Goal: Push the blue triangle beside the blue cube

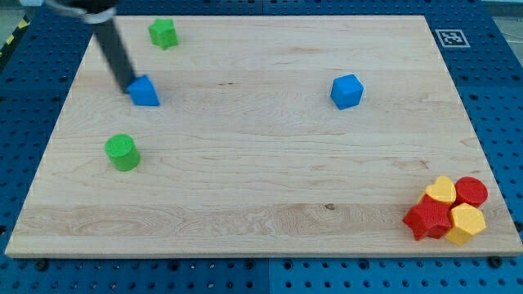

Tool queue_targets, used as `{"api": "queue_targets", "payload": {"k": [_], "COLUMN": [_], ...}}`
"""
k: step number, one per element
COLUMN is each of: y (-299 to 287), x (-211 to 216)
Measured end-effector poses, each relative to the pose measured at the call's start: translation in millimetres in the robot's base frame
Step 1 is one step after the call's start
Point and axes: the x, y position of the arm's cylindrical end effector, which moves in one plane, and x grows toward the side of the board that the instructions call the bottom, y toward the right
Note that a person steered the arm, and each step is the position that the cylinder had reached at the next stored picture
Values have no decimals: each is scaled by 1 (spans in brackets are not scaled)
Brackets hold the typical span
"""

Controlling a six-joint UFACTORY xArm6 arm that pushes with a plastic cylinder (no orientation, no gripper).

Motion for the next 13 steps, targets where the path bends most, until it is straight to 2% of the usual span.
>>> {"api": "queue_targets", "payload": {"k": [1, 3, 4, 5, 6, 7, 9, 10, 11, 12, 13], "y": [73, -15, 27, 115, 167, 158, 209, 178, 156, 173, 215], "x": [0, 7, 33, 47, 47, 47, 33, 32, -1, -16, -3]}}
